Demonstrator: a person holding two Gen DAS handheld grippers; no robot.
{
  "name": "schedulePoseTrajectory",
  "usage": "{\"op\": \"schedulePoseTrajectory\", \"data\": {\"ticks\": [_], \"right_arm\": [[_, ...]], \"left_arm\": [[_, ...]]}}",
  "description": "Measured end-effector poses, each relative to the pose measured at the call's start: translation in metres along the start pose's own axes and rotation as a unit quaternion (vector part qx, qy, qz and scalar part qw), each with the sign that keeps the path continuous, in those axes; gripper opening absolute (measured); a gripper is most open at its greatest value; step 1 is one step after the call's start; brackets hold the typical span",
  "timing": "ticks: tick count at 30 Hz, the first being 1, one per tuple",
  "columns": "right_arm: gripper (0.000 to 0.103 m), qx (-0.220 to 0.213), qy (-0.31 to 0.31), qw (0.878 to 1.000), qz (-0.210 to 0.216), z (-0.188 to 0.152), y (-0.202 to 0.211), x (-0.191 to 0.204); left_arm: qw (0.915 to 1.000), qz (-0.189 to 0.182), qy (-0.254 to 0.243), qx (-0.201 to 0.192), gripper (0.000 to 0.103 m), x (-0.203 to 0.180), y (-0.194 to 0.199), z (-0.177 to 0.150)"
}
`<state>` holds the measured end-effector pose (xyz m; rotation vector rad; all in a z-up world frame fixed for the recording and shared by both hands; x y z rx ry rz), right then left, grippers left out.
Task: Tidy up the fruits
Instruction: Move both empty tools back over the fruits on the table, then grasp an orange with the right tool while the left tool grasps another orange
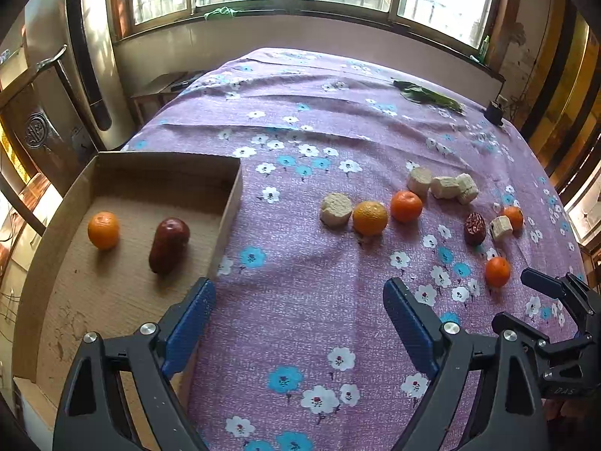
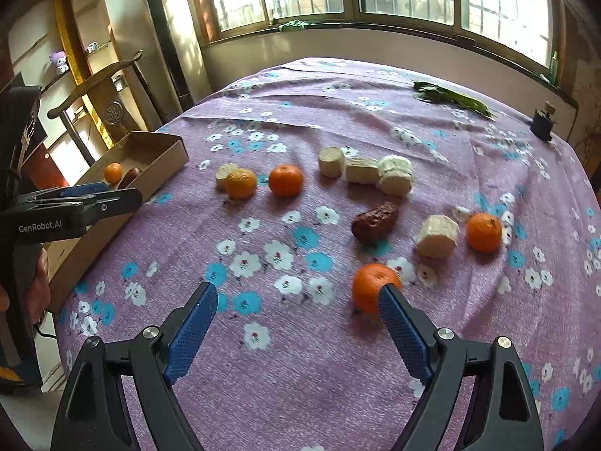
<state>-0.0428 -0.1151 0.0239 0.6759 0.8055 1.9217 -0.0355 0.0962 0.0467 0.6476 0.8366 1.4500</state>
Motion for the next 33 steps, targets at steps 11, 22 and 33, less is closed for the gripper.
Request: {"op": "schedulePoseTrajectory", "data": {"ticks": [11,22,33], "right_arm": [[0.090,0.002,-0.032,0.999,-0.020,-0.006,-0.010,-0.037],[0.036,0.024,0.006,1.000,-0.019,0.001,-0.035,-0.040],[0.036,0.014,-0.011,1.000,0.008,-0.002,-0.030,-0.053]], "left_arm": [[0.9995,-0.014,-0.009,0.028,0.090,-0.024,-0.025,-0.001],[0.9992,-0.010,0.014,0.035,0.090,-0.033,-0.048,0.013],[0.9992,0.017,0.007,0.035,0.089,-0.051,-0.085,0.032]]}}
Point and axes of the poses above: each gripper's, at about its wrist camera, not at the fingertips, and y roughly against the way its jaws point, x to its left, z to its top, the point moved 2 cm from there along -y, roughly the way its jaws point, and after that the axes turned 3 degrees about y, right-handed, at the moved point
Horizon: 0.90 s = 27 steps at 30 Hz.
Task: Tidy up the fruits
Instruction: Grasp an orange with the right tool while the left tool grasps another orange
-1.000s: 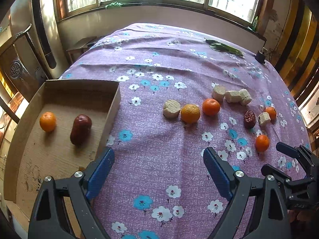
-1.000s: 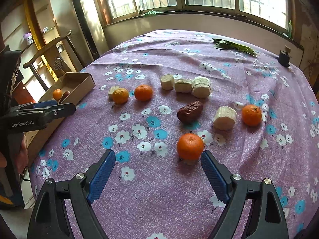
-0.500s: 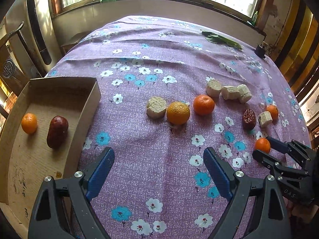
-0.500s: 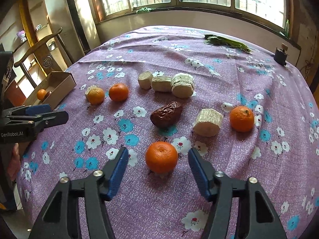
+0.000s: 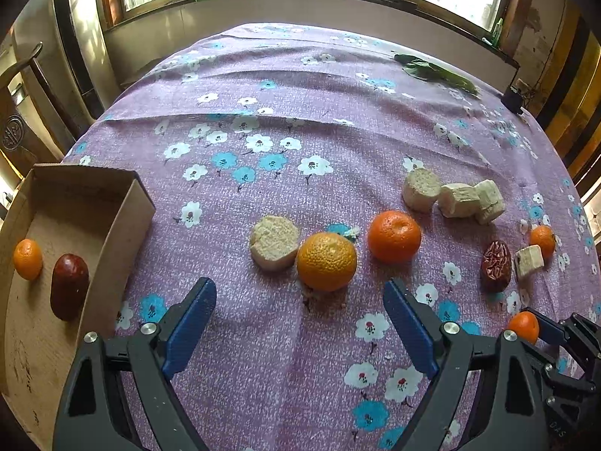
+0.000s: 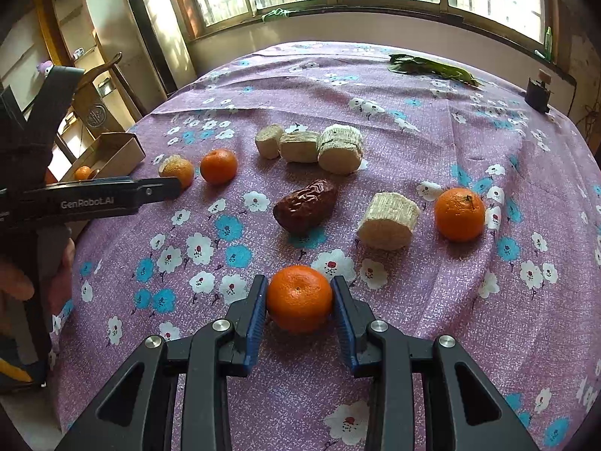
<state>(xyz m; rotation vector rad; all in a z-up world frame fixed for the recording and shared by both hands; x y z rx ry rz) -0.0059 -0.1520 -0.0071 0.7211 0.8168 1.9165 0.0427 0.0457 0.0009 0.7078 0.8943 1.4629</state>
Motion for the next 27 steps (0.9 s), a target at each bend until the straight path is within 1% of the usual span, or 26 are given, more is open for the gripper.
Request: {"op": "schedulePoseTrajectory", "data": {"ticks": [2,3,4,5,6,7,8,11,14,19,27], "right_arm": [[0.036,-0.002,-0.002,1.000,0.000,0.000,0.000,-0.002],[0.036,-0.002,-0.004,1.000,0.001,0.000,0.000,-0.002],[0.037,-0.002,-0.003,1.000,0.000,0.000,0.000,-0.002],[0.037,-0.001,0.000,1.000,-0.001,0.000,0.000,-0.001],[0.037,0.000,0.003,1.000,-0.002,0.000,0.000,-0.001],[0.037,0.000,0.003,1.000,-0.002,0.000,0.000,0.000],[0.037,0.000,0.003,1.000,-0.001,-0.001,0.000,0.000],[0.037,0.000,-0.004,1.000,0.003,0.000,0.000,-0.001],[0.036,0.002,0.002,1.000,-0.001,-0.001,0.001,0.001],[0.036,-0.005,0.000,1.000,0.004,0.000,0.008,0.006],[0.037,-0.011,-0.005,1.000,0.006,-0.003,0.015,0.017]], "left_arm": [[1.0000,0.004,0.003,-0.001,0.076,0.001,-0.004,0.003],[1.0000,0.005,0.004,0.001,0.064,0.001,-0.006,0.004],[1.0000,-0.004,0.005,0.005,0.055,0.001,-0.009,0.005],[1.0000,-0.004,0.002,0.001,0.054,0.000,-0.009,0.005],[1.0000,-0.001,-0.003,0.000,0.047,-0.002,-0.009,0.004],[1.0000,-0.001,-0.006,-0.005,0.030,-0.002,-0.008,0.004],[1.0000,-0.002,-0.006,-0.005,0.026,-0.002,-0.008,0.003],[0.9998,-0.021,0.003,-0.001,0.026,0.004,-0.005,0.002],[0.9995,-0.031,0.008,-0.001,0.026,0.009,0.001,-0.002],[0.9988,-0.048,0.010,-0.005,0.025,0.017,0.019,-0.012],[0.9979,-0.063,0.003,-0.014,0.026,0.024,0.048,-0.026]]}}
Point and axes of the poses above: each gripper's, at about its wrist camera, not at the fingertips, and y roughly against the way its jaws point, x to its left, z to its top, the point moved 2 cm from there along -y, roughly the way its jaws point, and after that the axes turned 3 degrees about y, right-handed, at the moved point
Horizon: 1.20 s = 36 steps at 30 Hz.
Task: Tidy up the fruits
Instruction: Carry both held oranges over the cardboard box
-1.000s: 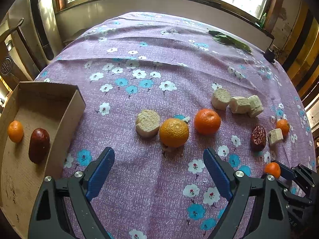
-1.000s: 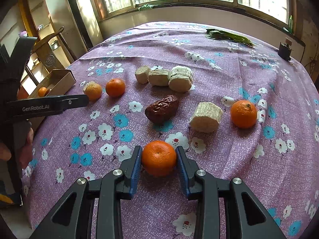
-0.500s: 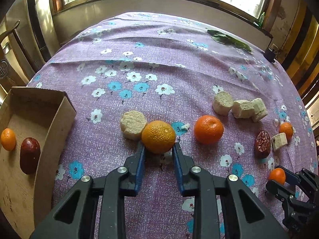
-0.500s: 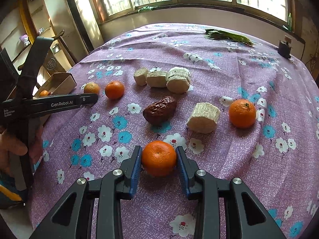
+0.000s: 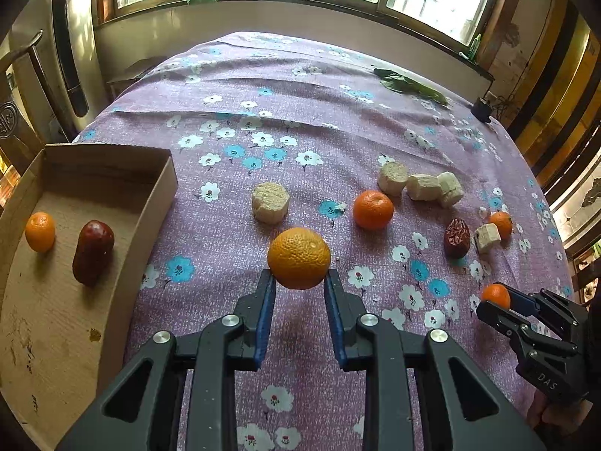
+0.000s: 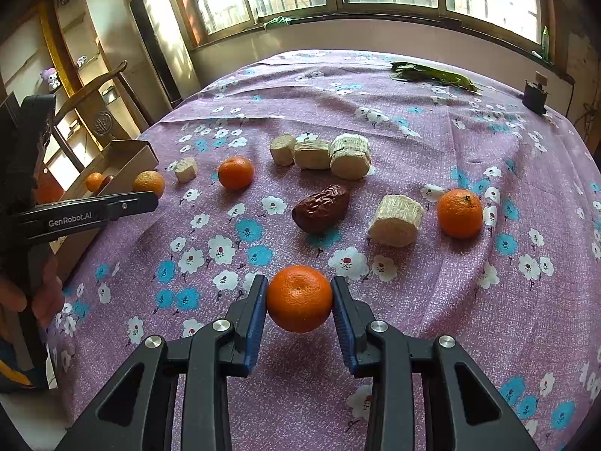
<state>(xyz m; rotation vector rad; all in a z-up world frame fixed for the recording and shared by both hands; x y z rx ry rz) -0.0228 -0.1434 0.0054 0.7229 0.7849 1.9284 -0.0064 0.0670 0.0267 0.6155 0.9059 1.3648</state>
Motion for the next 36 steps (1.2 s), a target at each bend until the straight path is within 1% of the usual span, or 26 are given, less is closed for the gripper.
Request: {"op": "schedulePoseTrajectory", "data": {"ticks": [9,17,23,30,32,33,34,36], "right_arm": [[0.037,-0.006,0.013,1.000,0.011,0.003,0.004,0.028],[0.037,-0.009,0.045,0.999,0.021,0.013,0.004,0.065],[0.037,-0.007,0.061,0.998,0.028,0.018,0.000,0.086],[0.037,-0.005,0.079,0.996,0.044,0.028,-0.006,0.111],[0.037,-0.005,0.087,0.995,0.048,0.032,-0.009,0.119],[0.037,-0.005,0.090,0.995,0.050,0.034,-0.010,0.123],[0.037,-0.005,0.093,0.994,0.052,0.036,-0.012,0.126],[0.037,-0.004,0.099,0.993,0.057,0.040,-0.015,0.133]], "left_arm": [[0.9998,0.005,-0.011,-0.017,0.026,0.009,0.026,-0.011],[0.9993,0.022,-0.003,-0.030,0.026,0.032,0.042,-0.019],[0.9988,0.028,0.006,-0.039,0.026,0.045,0.052,-0.024],[0.9977,0.043,0.010,-0.051,0.025,0.062,0.064,-0.025],[0.9973,0.049,0.012,-0.055,0.023,0.069,0.068,-0.025],[0.9969,0.054,0.014,-0.056,0.010,0.073,0.069,-0.025],[0.9965,0.059,0.016,-0.057,0.007,0.077,0.070,-0.024],[0.9964,0.061,0.022,-0.056,0.007,0.085,0.072,-0.023]]}}
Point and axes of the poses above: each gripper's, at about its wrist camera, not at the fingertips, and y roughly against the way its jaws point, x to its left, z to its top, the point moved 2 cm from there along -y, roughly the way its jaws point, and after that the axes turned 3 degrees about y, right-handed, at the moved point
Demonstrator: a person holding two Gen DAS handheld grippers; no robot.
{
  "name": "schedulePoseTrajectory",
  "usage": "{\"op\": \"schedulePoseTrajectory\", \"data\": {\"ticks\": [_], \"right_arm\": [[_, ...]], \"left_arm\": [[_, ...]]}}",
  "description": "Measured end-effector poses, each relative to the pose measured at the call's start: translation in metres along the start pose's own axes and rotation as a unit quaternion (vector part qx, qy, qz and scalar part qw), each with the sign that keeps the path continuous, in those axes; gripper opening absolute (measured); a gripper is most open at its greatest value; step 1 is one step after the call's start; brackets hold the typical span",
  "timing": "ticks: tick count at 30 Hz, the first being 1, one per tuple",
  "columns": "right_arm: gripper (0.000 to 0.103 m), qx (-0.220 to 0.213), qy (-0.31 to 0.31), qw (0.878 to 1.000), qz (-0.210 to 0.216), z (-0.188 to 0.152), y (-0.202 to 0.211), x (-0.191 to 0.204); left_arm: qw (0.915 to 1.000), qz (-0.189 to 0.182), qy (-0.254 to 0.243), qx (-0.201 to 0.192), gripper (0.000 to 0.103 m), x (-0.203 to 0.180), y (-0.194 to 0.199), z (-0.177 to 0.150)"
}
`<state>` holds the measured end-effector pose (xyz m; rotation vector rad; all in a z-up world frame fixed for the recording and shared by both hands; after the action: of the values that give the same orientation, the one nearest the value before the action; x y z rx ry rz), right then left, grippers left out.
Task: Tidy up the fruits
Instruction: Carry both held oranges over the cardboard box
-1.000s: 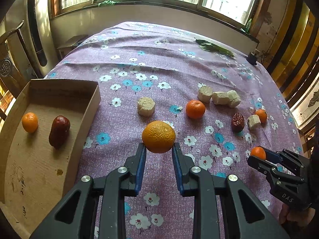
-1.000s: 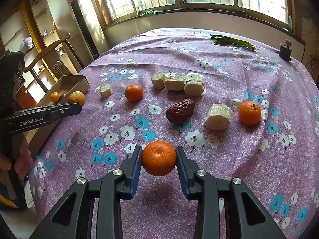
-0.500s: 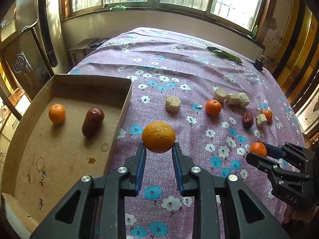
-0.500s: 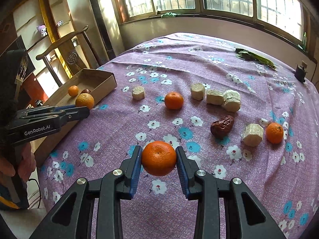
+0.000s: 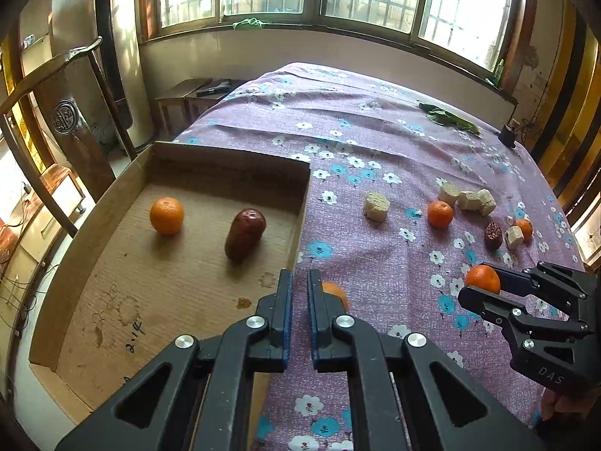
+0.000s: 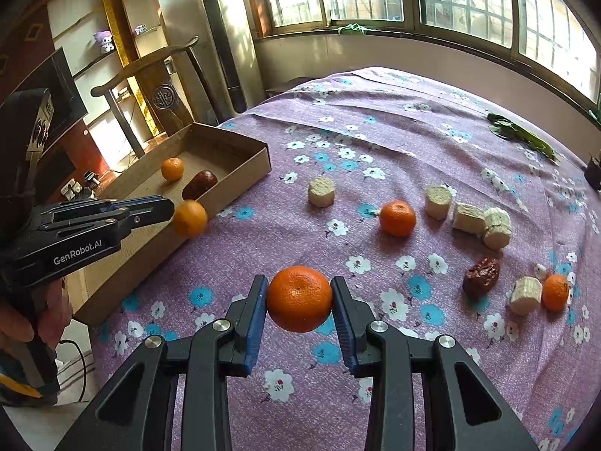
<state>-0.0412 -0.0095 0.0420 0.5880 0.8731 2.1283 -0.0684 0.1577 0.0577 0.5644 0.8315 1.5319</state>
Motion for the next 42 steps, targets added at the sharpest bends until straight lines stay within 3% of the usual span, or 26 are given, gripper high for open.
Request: {"op": "schedulePoseTrajectory", "data": {"ticks": [6,11,12,13,15,19,27,29,30,37,42], "right_arm": [[0.037,0.008,0.009,1.000,0.014,0.009,-0.015,0.011],[0.037,0.023,0.009,1.000,0.008,0.004,-0.020,0.007],[0.037,0.025,0.007,1.000,0.005,0.002,-0.020,0.005],[0.037,0.027,0.003,1.000,0.004,0.001,-0.020,0.002],[0.037,0.030,-0.002,1.000,-0.001,-0.002,-0.018,-0.004],[0.037,0.026,-0.016,0.999,-0.012,-0.008,-0.009,-0.022],[0.037,0.022,-0.047,0.998,-0.019,-0.022,0.001,-0.049],[0.037,0.025,-0.048,0.998,-0.017,-0.024,0.000,-0.050],[0.037,0.026,-0.047,0.998,-0.016,-0.024,-0.001,-0.049],[0.037,0.018,-0.038,0.999,-0.004,-0.015,-0.002,-0.039],[0.037,0.013,-0.014,1.000,0.012,0.002,-0.006,-0.015]], "left_arm": [[0.9997,0.004,0.024,0.010,0.007,0.024,-0.006,0.000],[0.9988,-0.035,0.023,0.026,0.010,0.016,-0.006,-0.003],[0.9985,-0.043,0.018,0.030,0.017,0.010,-0.006,-0.004],[0.9981,-0.051,0.012,0.032,0.032,0.004,-0.006,-0.005],[0.9973,-0.067,-0.002,0.028,0.053,-0.009,-0.004,-0.006],[0.9961,-0.072,-0.041,0.030,0.067,-0.039,-0.011,-0.006],[0.9912,-0.061,-0.083,0.083,0.067,-0.075,-0.059,-0.020],[0.9908,-0.060,-0.086,0.086,0.045,-0.078,-0.065,-0.022],[0.9901,-0.067,-0.084,0.091,0.027,-0.078,-0.067,-0.022],[0.9932,-0.070,-0.068,0.064,0.027,-0.061,-0.044,-0.014],[0.9965,-0.049,-0.056,0.037,0.027,-0.032,-0.014,-0.004]]}}
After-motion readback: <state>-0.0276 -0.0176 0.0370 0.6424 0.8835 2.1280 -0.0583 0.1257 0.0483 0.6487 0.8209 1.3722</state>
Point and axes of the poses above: each gripper's, at about its wrist camera, not at the fingertips, and y roughly against the way its jaws point, x to its left, z to its top, the point moved 2 cm from there along -y, roughly the way its jaws point, and after that the axes turned 3 degrees about y, right-handed, at the moved point
